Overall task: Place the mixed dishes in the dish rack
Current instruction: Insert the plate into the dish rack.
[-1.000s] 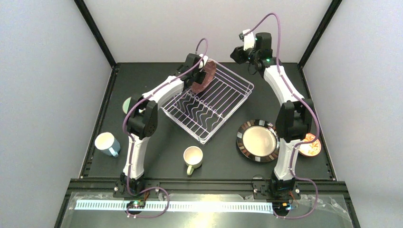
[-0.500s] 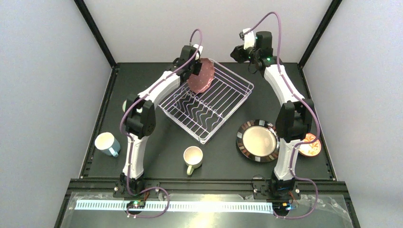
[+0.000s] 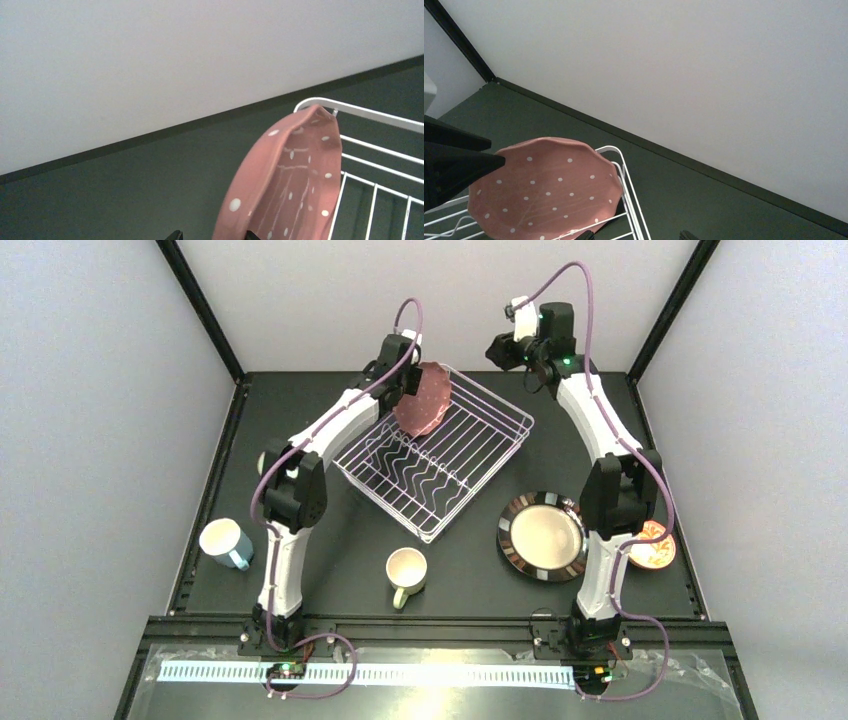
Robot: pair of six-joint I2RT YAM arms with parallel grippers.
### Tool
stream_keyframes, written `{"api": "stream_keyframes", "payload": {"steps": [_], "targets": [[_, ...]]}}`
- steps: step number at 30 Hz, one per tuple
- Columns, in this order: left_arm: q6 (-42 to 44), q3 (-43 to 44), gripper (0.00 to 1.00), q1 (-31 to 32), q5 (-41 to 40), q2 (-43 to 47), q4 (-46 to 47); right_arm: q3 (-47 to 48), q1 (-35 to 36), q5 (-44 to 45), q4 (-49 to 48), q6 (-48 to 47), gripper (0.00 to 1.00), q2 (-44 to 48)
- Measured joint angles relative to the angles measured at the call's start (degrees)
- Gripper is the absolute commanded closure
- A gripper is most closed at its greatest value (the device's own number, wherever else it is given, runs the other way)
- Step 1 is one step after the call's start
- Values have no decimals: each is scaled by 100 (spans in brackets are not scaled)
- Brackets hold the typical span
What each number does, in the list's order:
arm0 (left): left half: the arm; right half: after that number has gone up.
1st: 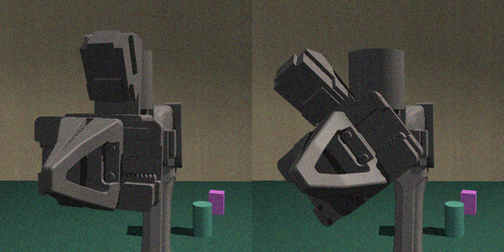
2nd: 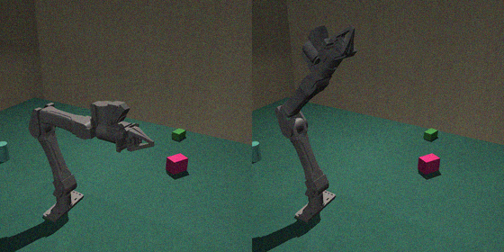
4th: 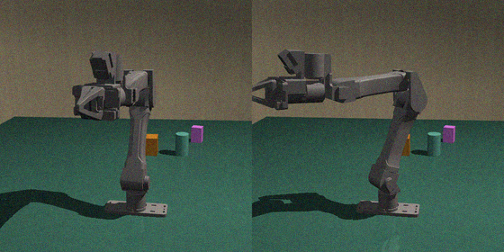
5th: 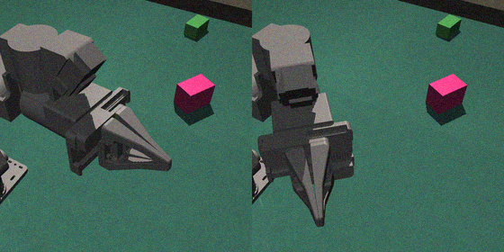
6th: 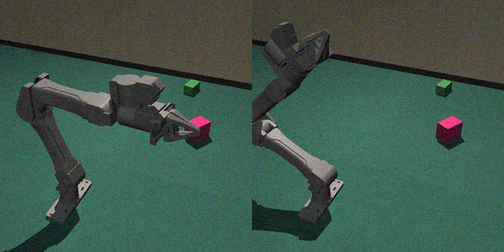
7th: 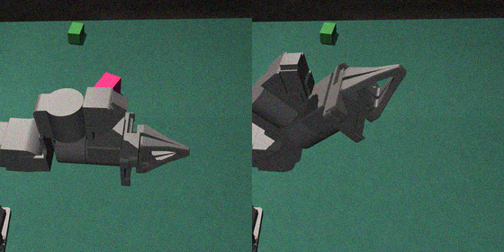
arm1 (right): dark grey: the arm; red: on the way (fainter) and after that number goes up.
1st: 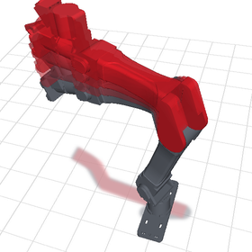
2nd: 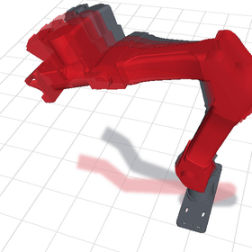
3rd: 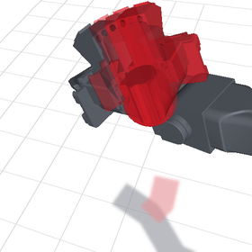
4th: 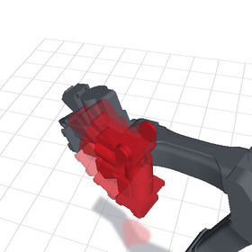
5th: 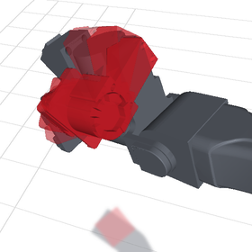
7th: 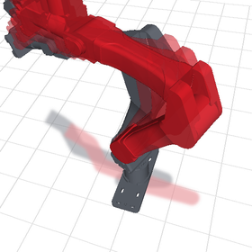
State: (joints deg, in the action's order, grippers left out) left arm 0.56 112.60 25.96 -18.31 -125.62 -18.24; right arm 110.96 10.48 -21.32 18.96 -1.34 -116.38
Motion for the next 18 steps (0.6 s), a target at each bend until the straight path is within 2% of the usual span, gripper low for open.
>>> {"api": "stream_keyframes", "payload": {"steps": [9, 13, 18], "targets": [[-625, 87, 31, 31, -546, 446, -101, 151, 0, 326, 435, -2, 2, 299], [-1040, 205, 31, 31, -719, 879, -155, -31, 0, 601, 619, 0, 2, 802], [-1482, 396, 31, 129, -717, 1399, -328, -791, 0, 903, 721, 90, 2, 1746]]}}
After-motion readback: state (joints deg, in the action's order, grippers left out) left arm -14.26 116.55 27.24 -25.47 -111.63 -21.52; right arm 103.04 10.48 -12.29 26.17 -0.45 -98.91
